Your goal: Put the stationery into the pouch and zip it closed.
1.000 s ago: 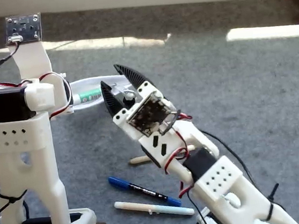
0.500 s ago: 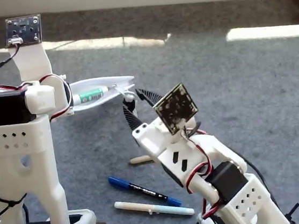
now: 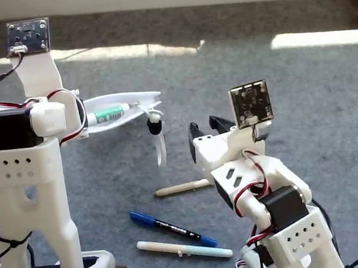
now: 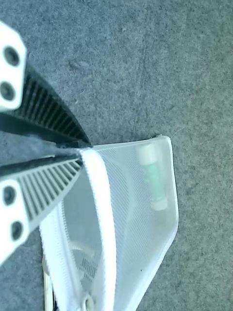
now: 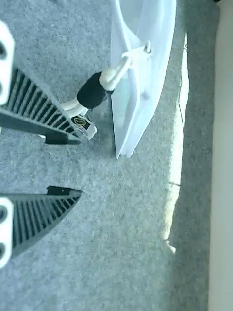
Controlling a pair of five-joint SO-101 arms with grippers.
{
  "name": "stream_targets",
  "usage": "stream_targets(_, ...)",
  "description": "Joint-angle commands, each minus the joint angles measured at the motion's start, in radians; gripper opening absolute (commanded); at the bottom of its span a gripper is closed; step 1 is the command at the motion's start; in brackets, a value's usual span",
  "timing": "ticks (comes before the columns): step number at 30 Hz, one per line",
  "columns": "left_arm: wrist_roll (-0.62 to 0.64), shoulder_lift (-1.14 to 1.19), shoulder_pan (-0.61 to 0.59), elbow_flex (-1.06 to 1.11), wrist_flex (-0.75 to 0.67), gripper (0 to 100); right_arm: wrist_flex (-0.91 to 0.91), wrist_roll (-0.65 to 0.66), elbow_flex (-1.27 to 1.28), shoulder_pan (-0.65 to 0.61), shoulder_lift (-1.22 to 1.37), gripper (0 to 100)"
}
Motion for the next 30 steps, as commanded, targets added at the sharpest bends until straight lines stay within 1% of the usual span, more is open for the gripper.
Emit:
stream_targets(1,-0.005,0.01,-0.012,0.008,-0.018,1,0.01,-0.054,-0.03,0.033,-0.012,13.8)
stream_targets(6,-0.005,0.01,-0.012,0.008,-0.018,1,0.01,-0.061,-0.024,0.03,-0.007,13.8)
stream_targets(11,-0.005,0.01,-0.012,0.008,-0.018,1,0.012,-0.066,-0.024,0.033,0.122,13.8)
stream_targets(20,-0.005,0.01,-0.012,0.008,-0.018,1,0.01,-0.267,-0.033,0.035,0.363,13.8)
stream_targets(27,-0.006,0.01,-0.012,0.008,-0.02,1,0.01,-0.331,-0.05,0.036,0.455,13.8)
stream_targets(30,-0.006,0.01,-0.012,0.008,-0.02,1,0.012,-0.333,-0.074,0.073,0.499,13.8)
